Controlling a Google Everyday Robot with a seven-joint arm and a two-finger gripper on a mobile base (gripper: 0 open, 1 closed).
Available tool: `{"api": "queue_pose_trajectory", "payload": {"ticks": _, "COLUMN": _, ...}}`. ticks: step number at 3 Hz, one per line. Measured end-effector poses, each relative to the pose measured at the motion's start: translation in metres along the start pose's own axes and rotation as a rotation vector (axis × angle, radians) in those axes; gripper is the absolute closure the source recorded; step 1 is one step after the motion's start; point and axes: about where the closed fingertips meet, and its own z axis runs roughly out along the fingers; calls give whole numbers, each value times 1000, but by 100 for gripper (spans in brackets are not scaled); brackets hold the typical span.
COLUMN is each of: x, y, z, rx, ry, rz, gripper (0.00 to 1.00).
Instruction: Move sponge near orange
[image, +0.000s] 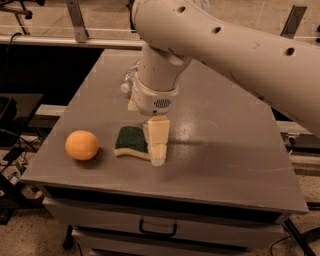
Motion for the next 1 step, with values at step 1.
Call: {"api": "queue_pose_trajectory", "payload": {"ticks": 1, "x": 0, "y": 0, "z": 0, "rx": 0, "ry": 0, "rz": 0, "gripper": 0}}
